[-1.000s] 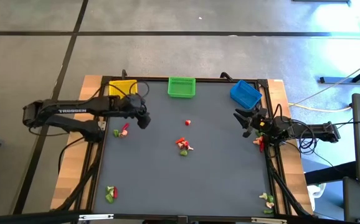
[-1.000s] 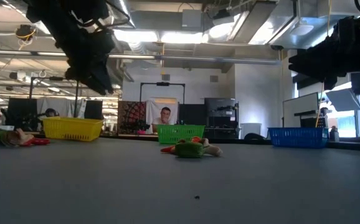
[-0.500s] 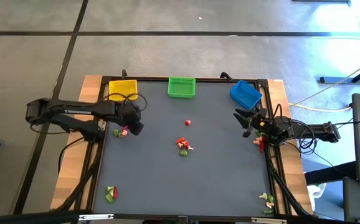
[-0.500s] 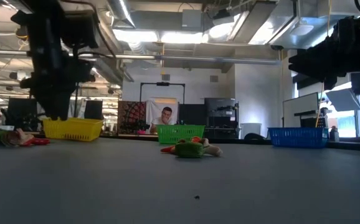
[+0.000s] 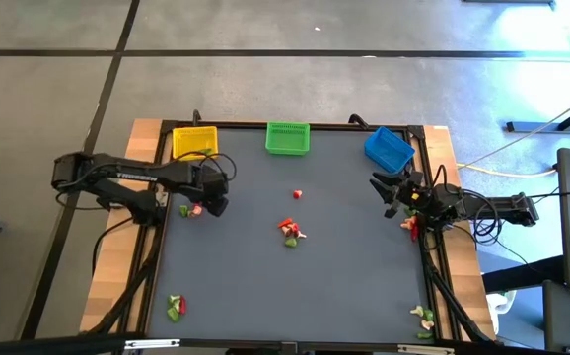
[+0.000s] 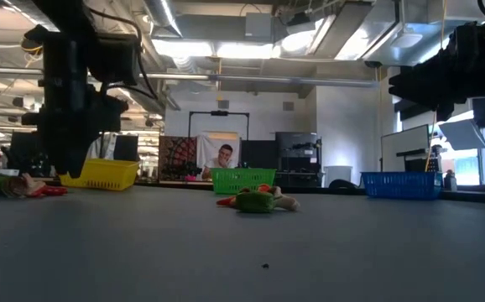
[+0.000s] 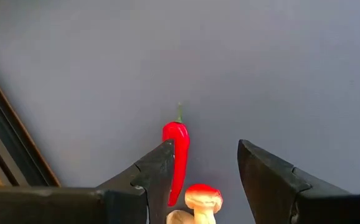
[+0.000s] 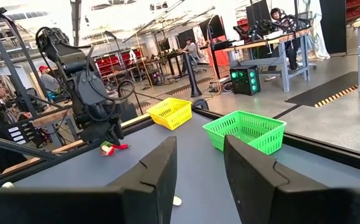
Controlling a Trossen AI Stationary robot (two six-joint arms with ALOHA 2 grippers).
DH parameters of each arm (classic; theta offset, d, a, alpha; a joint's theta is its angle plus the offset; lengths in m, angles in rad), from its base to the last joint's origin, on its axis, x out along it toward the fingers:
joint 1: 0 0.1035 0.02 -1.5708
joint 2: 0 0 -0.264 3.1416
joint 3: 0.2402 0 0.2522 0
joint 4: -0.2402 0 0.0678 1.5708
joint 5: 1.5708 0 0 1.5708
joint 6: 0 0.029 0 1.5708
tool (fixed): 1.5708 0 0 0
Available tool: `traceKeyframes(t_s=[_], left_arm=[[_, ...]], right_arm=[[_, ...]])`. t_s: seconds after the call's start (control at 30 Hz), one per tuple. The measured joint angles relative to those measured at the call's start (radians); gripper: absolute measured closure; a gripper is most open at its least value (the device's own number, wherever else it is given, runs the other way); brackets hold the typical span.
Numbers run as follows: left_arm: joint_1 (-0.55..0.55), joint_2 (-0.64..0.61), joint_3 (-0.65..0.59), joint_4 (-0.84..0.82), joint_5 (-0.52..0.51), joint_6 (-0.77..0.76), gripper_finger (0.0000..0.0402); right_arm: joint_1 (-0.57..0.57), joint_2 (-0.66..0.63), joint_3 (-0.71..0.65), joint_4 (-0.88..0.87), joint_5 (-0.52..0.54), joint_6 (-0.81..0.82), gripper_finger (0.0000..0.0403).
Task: Sort produce into baskets
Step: Put the red chili pepper into the yellow basket
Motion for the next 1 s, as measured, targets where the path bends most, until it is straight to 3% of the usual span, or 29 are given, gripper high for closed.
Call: traceKeyframes(t_s=[0.63, 1.0], left_arm=[[0.032, 0.152, 0.004, 0.011, 0.063, 0.020, 0.0231], [0.076, 0.157, -0.001, 0.009, 0.072, 0.027, 0.0231]], right_arm=[[0.000, 0.000, 0.000, 0.000, -0.003, -0.001, 0.0269], [0.000, 0.000, 0.000, -0.004, -0.002, -0.001, 0.0269]])
